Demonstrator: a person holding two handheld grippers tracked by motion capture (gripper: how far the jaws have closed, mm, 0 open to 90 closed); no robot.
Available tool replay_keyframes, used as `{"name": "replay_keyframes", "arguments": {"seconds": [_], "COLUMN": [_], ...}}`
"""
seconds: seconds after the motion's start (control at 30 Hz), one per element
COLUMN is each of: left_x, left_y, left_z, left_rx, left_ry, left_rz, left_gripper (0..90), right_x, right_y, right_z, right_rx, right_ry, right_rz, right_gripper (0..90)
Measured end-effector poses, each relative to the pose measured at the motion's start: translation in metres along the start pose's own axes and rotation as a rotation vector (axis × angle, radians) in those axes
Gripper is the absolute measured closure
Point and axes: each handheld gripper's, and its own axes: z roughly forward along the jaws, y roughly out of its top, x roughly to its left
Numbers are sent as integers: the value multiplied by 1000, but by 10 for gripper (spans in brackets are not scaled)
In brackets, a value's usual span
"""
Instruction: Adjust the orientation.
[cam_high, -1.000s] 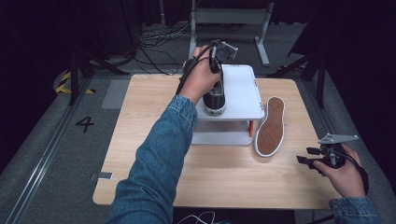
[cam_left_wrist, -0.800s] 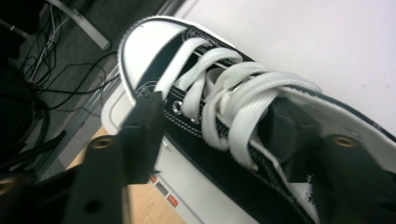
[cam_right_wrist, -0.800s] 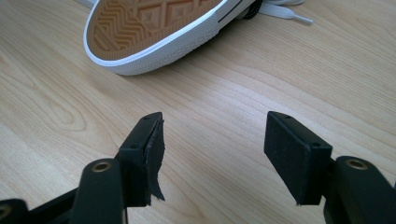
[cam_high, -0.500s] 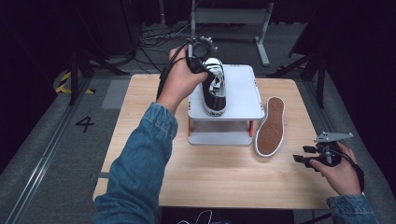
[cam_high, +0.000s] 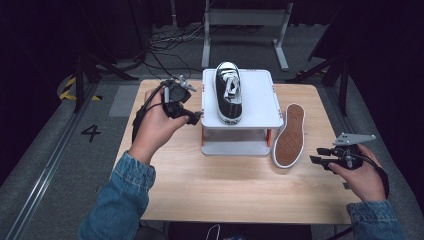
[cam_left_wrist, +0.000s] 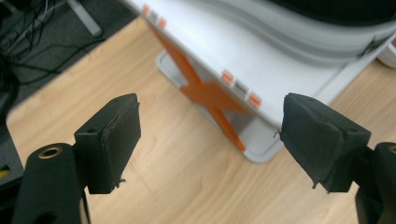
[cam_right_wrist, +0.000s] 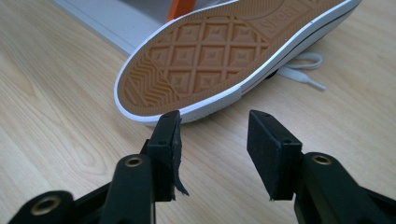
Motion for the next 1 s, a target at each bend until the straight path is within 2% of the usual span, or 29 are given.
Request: {"name": "replay_keyframes", "arguments": {"seconds": [0.03,0.07,0.13,0.17,0.2,0.23,0.27,0.3,0.33,0.4,0.43,0.53,0.6,0.63,0.67,0.7,0.73,0.77,0.8,0.87,0.93,0.97,1.0], "left_x": [0,0,0,0,0,1,1,1,2,4,4,9,8,7,6,7,7,8,8,9,9,10,9], "left_y": [-8,-8,-25,-31,-40,-56,-56,-66,-79,-91,-91,-105,-113,-116,-119,-122,-124,-128,-133,-140,-145,-146,-148], "left_z": [1,1,3,4,5,6,6,7,10,14,14,21,25,28,30,33,35,39,43,48,51,51,50], "left_rx": [-1,-1,7,16,28,45,45,50,57,52,52,63,69,86,109,114,111,124,157,187,215,214,217], "left_ry": [-8,-8,-20,-18,-13,1,1,-1,-24,-28,-28,9,65,81,66,41,34,46,61,81,65,63,57], "left_rz": [-21,-21,-52,-53,-51,-58,-58,-57,-49,-87,-87,-141,-196,-245,-292,-304,-298,-283,-259,-222,-214,-189,-186], "left_gripper": [209,208,204,195,195,178,170,165,167,167,167,167,166,167,167,167,169,174,176,174,177,186,198], "right_x": [0,0,1,1,1,2,2,0,0,-1,-1,-3,-2,-2,-3,-3,-4,-5,-6,-8,-11,-12,-13], "right_y": [4,8,12,20,20,28,28,35,37,42,42,49,51,52,52,52,52,52,52,52,53,53,52], "right_z": [0,1,1,4,4,7,7,11,12,16,16,23,25,27,29,31,33,34,38,43,47,49,51], "right_rx": [2,-5,0,22,22,37,37,43,47,58,58,63,53,49,48,44,33,27,28,28,23,25,34], "right_ry": [-4,-17,-31,-33,-33,-20,-20,-8,-12,-15,-15,-14,-15,-15,-15,-21,-24,-23,-35,-70,-73,-78,-89], "right_rz": [3,-3,0,8,8,14,14,14,11,8,8,11,7,9,8,10,15,18,17,9,16,18,16], "right_gripper": [577,580,585,599,599,648,648,674,691,726,726,784,841,869,885,900,900,900,900,900,900,900,900]}}
